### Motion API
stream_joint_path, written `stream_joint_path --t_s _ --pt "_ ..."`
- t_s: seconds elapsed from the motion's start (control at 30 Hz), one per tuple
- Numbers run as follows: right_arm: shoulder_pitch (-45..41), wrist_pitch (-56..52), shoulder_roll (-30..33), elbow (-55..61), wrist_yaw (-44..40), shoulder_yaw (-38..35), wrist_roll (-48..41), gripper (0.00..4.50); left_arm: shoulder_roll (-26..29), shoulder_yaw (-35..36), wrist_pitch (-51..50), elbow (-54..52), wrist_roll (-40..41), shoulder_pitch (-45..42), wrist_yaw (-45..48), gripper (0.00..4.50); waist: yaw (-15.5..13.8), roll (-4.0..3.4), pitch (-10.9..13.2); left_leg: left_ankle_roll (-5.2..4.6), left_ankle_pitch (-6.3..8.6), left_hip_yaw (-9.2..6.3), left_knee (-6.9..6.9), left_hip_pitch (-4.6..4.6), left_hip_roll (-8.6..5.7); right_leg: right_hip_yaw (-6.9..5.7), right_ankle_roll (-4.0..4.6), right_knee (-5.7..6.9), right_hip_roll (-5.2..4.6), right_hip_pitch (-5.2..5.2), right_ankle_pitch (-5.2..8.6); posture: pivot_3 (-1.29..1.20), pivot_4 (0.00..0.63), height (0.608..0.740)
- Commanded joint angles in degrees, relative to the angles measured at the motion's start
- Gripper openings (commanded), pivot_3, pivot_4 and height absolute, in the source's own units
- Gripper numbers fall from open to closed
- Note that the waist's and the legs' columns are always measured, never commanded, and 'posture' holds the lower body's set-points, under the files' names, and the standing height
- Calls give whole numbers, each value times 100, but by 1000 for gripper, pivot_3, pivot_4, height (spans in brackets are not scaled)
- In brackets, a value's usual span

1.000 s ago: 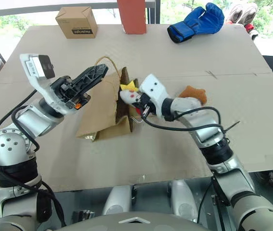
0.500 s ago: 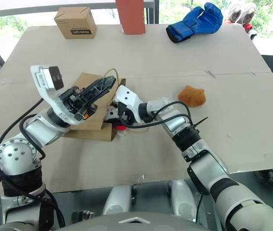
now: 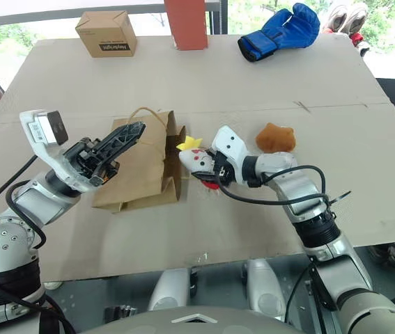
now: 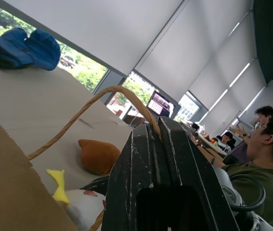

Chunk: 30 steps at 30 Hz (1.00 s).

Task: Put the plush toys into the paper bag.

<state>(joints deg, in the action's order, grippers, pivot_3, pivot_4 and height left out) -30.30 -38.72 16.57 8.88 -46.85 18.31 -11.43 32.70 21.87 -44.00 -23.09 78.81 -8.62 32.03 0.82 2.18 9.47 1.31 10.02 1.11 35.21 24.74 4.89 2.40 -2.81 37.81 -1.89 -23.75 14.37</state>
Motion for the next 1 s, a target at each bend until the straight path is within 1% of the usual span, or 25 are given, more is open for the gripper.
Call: stream_joint_path --t_s 0.03,0.17,0.2,0.23,0.3,0.4,0.5,0.6,0.67,0.7,0.73,0.77,0.8,0.9,0.93,0.97,1.0 --pt "23 -547 -56 429 313 -112 -153 2796 -72 -38 132 -129 14 -134 49 0 -6 0 0 0 0 2 1 1 -1 2 0 -2 -2 0 0 0 150 740" --pt "18 -581 -4 519 324 -138 -235 2796 -144 -114 140 -163 38 -205 -15 0 -8 0 0 0 0 4 3 2 -2 4 0 -4 -3 0 0 0 150 740" --pt "26 -579 20 540 286 -129 -277 3323 -153 -127 136 -169 57 -221 -25 0 -6 0 0 0 0 4 3 2 -2 4 0 -4 -3 0 0 0 150 740" --pt "44 -563 28 531 298 -115 -283 3603 -157 -137 132 -172 76 -233 -30 0 -4 0 0 0 0 4 3 2 -2 4 -1 -4 -3 1 0 0 150 740" --pt "138 -468 117 515 370 39 -143 4440 -139 -167 100 -193 114 -245 -4 0 -3 0 0 0 0 4 2 2 -2 4 -1 -4 -2 0 0 0 150 740" --pt "310 -610 330 829 356 103 -156 4480 -106 -171 69 -215 162 -256 9 0 -3 0 0 0 0 4 1 2 -2 4 -1 -5 -2 0 0 0 150 740" --pt "507 -1008 572 1342 453 -117 -306 4480 -70 -147 79 -187 156 -268 46 0 -10 0 0 0 0 4 1 3 -2 5 -1 -5 -2 -1 0 0 150 740" --pt "661 -1233 583 1541 677 -188 -359 4480 -74 -168 85 -181 158 -293 56 0 -8 3 -2 0 0 3 2 2 -2 5 -2 -6 -2 0 1 0 150 740" --pt "697 -1162 488 1441 881 -177 -273 3949 -93 -221 91 -186 138 -329 74 0 -5 4 -2 0 0 3 2 1 -2 5 -2 -6 -2 0 1 0 150 740" --pt "681 -1092 451 1395 932 -163 -246 3765 -94 -257 93 -190 105 -359 98 0 -3 3 -2 0 0 3 2 1 -2 5 -2 -6 -2 0 1 0 150 740" --pt "649 -1040 390 1350 987 -175 -245 3287 -91 -280 90 -181 88 -390 121 0 -3 3 -2 0 0 4 2 1 -2 5 -2 -6 -2 -1 1 0 150 740" --pt "612 -1013 321 1307 1047 -203 -260 2702 -88 -295 83 -168 88 -421 129 0 -3 3 -2 0 0 3 2 1 -2 5 -2 -6 -2 0 1 0 150 740" --pt "584 -997 288 1285 1076 -209 -271 2345 -85 -309 71 -149 102 -463 132 0 -3 3 -2 0 0 4 2 1 -2 5 -2 -6 -2 0 1 0 150 740" --pt "534 -754 233 1207 1110 -177 -233 791 -52 -374 41 -48 64 -615 219 0 -3 3 -2 0 0 4 2 3 -2 5 -2 -8 -2 -1 1 0 150 740" --pt "527 -618 236 1200 1080 -149 -224 344 -44 -408 18 -12 67 -677 242 0 -8 3 -2 0 0 4 2 4 -2 5 -2 -8 -2 -1 1 0 150 740" --pt "520 -506 236 1189 1070 -128 -209 40 -32 -441 6 16 52 -732 277 0 -10 3 -2 0 0 4 2 4 -3 5 -2 -9 -2 0 1 0 150 740" --pt "511 -383 250 1176 1059 -114 -183 40 -28 -484 0 41 22 -806 315 0 -10 3 -1 0 0 3 2 5 -3 5 -2 -9 -2 0 1 0 150 740"
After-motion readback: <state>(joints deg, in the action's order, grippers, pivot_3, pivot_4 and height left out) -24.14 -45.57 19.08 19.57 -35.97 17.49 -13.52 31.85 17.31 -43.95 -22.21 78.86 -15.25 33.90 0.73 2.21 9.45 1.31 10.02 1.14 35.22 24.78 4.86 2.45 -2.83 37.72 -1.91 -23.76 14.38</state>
